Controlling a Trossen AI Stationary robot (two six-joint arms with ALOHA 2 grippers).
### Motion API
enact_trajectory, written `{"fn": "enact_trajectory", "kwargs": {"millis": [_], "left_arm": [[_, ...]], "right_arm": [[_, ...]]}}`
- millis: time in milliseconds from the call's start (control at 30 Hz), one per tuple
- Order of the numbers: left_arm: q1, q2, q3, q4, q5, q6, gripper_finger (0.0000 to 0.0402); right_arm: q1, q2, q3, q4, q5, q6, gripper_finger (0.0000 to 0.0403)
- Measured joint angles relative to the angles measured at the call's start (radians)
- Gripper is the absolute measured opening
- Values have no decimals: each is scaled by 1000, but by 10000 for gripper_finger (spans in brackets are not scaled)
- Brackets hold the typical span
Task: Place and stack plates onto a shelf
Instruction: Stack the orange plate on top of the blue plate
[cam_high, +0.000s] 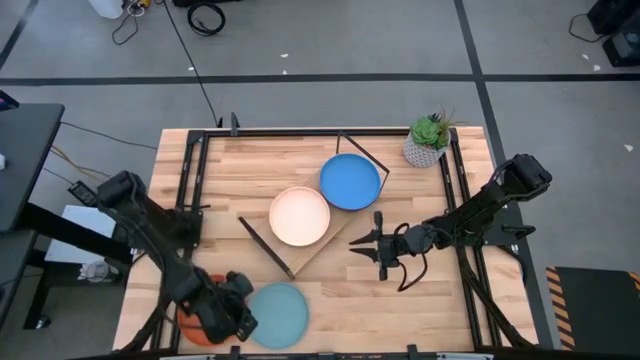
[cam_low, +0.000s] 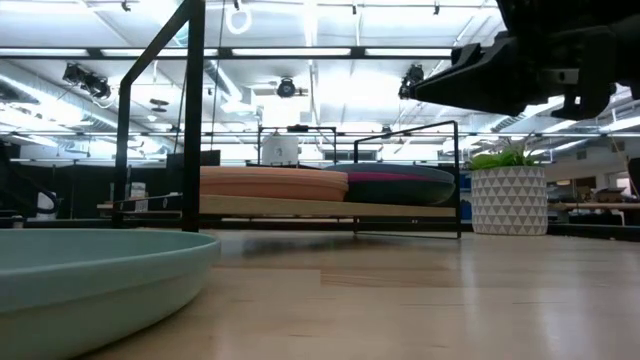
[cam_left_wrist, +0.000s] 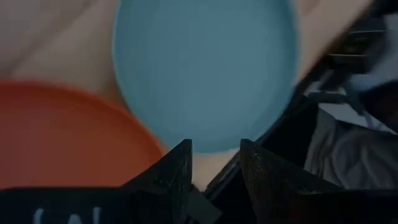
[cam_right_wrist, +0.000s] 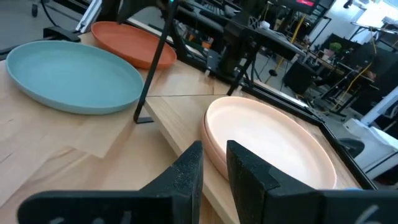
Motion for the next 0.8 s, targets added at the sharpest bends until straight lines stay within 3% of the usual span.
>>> {"fn": "enact_trajectory", "kwargs": {"millis": [300, 567, 800], "left_arm": [[-26, 122, 0, 44, 135, -170, 141], [-21, 175, 28, 32, 160, -212, 141], [-18, 269, 153, -155, 230, -192, 141]], "right_arm": [[-1, 0, 0, 51, -7, -61, 77], [-3, 0, 0, 89, -94, -127, 77], [-3, 0, 0, 100, -111, -139, 77]]}}
